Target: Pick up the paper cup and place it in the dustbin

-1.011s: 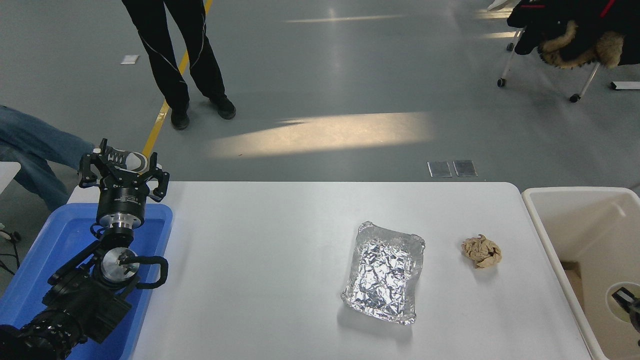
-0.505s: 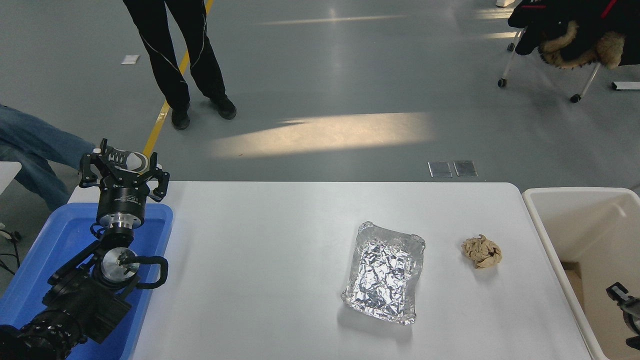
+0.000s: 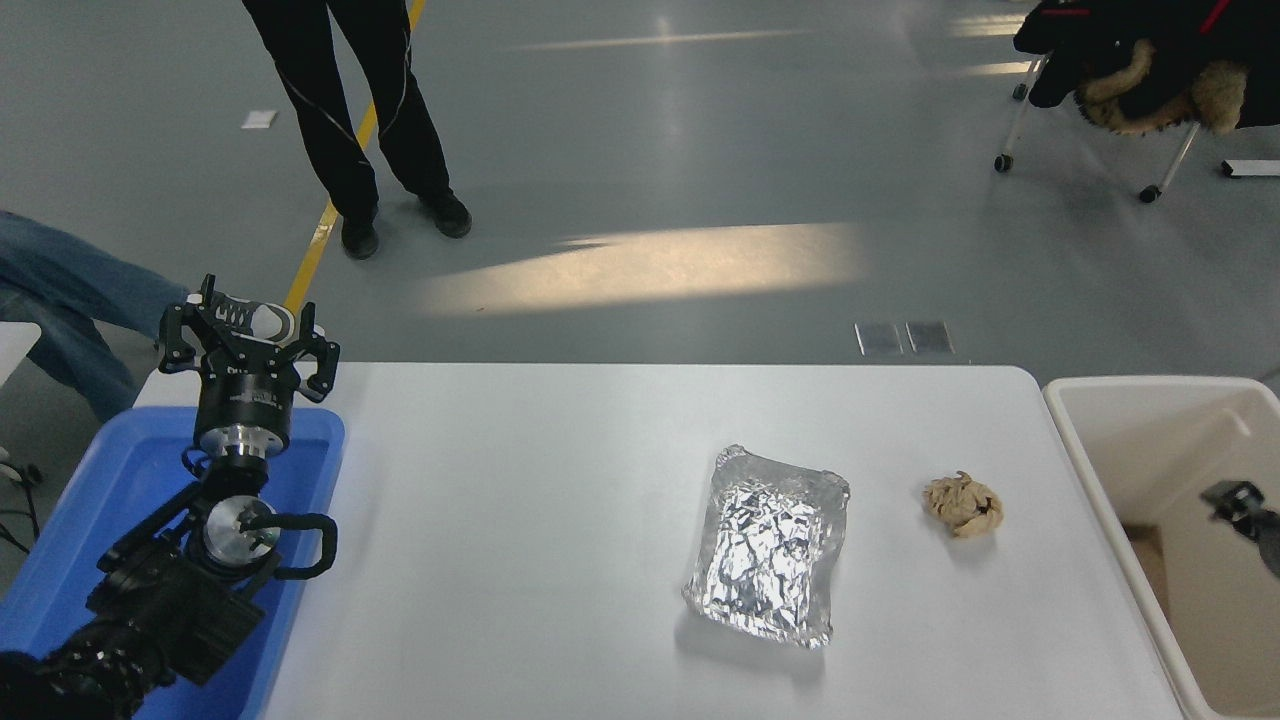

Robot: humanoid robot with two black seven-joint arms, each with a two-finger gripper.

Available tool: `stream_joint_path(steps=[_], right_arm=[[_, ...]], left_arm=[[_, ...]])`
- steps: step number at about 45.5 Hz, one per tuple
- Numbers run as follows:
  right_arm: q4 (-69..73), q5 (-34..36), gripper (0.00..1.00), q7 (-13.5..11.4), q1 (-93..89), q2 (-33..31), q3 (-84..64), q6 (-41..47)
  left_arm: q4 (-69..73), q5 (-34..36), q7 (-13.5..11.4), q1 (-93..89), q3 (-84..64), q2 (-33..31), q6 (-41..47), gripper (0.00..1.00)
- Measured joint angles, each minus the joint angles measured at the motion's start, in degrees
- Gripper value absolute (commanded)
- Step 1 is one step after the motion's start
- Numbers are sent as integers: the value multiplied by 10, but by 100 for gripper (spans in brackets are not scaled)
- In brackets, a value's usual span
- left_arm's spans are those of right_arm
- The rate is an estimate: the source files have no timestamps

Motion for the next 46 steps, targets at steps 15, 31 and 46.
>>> stream_joint_path(steps=[15, 31, 46], right_arm=[[246, -22, 100, 2, 336, 82, -148, 75], [340, 6, 100, 4, 638, 187, -166, 293], [362, 89, 100, 4, 742, 253, -157, 413]], left_arm=[[0, -1, 0, 1, 0, 0, 0, 99], [1, -1, -1, 1, 0, 0, 0, 99], [1, -2, -1, 1, -1, 0, 1, 99]])
